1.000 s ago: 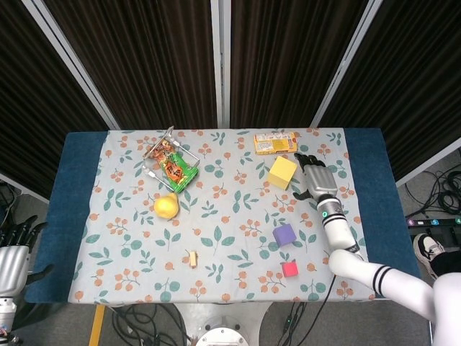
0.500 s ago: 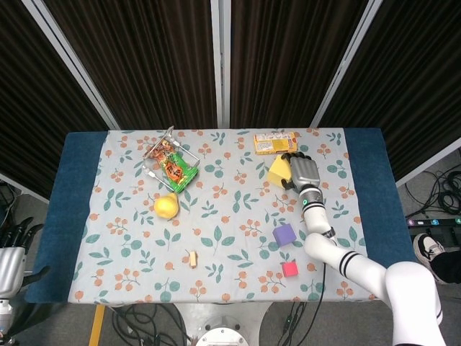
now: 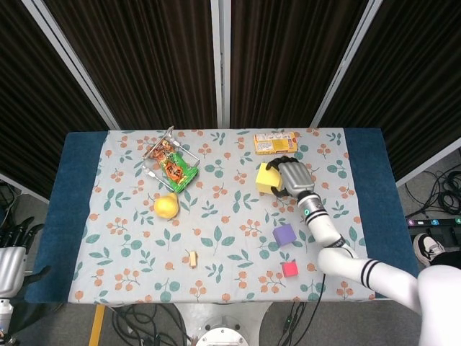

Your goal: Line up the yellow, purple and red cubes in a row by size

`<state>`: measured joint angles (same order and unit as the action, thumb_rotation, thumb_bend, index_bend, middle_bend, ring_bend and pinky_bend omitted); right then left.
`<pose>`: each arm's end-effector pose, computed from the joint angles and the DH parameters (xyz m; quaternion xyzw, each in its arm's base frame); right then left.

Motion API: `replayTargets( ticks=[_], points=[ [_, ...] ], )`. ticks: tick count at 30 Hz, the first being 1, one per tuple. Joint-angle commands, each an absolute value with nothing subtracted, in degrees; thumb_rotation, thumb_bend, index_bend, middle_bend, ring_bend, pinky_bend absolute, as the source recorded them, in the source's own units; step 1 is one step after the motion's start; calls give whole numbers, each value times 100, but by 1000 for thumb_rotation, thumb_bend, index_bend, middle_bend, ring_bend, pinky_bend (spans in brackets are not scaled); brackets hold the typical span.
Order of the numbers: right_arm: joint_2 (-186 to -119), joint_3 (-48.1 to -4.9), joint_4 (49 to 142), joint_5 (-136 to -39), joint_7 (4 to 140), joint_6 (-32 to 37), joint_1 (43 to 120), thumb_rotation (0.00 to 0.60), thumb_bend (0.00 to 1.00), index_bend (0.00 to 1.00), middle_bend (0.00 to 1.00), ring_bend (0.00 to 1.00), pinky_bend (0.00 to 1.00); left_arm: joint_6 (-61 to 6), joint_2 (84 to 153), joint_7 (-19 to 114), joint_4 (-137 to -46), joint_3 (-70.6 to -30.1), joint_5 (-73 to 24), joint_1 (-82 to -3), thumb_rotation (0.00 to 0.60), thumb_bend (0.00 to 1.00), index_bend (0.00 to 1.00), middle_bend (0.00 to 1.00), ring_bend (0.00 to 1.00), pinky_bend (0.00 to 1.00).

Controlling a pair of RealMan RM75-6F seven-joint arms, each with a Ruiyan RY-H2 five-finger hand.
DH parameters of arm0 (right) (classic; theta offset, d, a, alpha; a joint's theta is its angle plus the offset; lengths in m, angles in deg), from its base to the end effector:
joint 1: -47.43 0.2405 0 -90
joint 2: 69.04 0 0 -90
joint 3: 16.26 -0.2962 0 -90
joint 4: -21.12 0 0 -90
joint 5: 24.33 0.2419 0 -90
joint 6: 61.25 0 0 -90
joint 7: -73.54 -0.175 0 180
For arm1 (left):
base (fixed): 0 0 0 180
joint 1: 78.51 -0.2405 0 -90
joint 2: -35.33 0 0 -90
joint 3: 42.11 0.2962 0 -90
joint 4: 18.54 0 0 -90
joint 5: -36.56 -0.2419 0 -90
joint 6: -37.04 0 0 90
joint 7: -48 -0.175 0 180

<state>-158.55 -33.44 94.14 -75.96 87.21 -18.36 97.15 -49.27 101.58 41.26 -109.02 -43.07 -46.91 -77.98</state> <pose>-0.1657 -0.4854 -0.0454 0.6972 -0.4564 0.3592 0.4203 -0.3865 0.1813 0.1378 -0.5901 -0.3890 -0.3196 0.6311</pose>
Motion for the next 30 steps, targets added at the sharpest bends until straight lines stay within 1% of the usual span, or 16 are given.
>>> replayTargets(
  ticks=[1,6,14,17,19,20,21,22,23,24,26,30],
  points=[
    [-15327,-3057,10095,-8545,8103,-1804,9421,600,279,327,244,149,180,-4937,10161,4115,-10915,-4298,-4704,-7803,600,47,242,193,164,146],
    [-15484,-2816,9935,-9356,7619,-1855,9456,600,279,318,239,145,179,-4980,10152,4105,-10944,-4288,-4709,-7837,600,47,242,193,164,146],
    [-15966,-2568,9266,-10122,6747,-1749,9502,600,273,302,228,124,167,-4972,10150,4119,-10940,-4275,-4680,-7865,600,48,242,192,164,146],
    [-16044,-2494,9108,-10217,6533,-1772,9500,600,269,277,210,97,145,-4970,10152,4129,-10930,-4280,-4675,-7866,600,48,242,193,164,146],
    [-16042,-2424,9026,-10264,6422,-1854,9508,600,255,231,182,61,113,-4970,10155,4134,-10920,-4280,-4676,-7868,600,48,242,193,164,146],
    [-16017,-2382,9008,-10277,6412,-1922,9520,600,224,157,143,30,73,-4966,10157,4143,-10920,-4277,-4680,-7868,600,48,242,193,164,146],
    [-15970,-2334,9005,-10290,6424,-2004,9536,600,196,108,113,16,50,-4963,10158,4153,-10920,-4273,-4688,-7867,600,47,242,193,164,146],
    [-15937,-2312,9015,-10295,6438,-2030,9538,600,147,45,69,2,21,-4964,10159,4153,-10915,-4274,-4693,-7865,600,48,242,193,164,146],
    [-15907,-2297,9040,-10302,6438,-2028,9529,600,94,7,30,0,2,-4966,10161,4152,-10910,-4276,-4695,-7865,600,48,242,193,164,146],
    [-15859,-2283,9087,-10313,6433,-1997,9506,600,58,0,10,0,0,-4970,10161,4157,-10911,-4280,-4697,-7864,600,47,242,193,164,146],
    [-15760,-2258,9180,-10338,6458,-1932,9464,600,27,0,0,0,0,-4976,10159,4155,-10910,-4286,-4700,-7863,600,48,242,192,164,146],
    [-15413,-2204,9562,-10430,6483,-1598,9267,600,26,0,0,0,0,-5001,10159,4165,-10913,-4279,-4724,-7875,600,48,242,193,164,146]
  ],
)
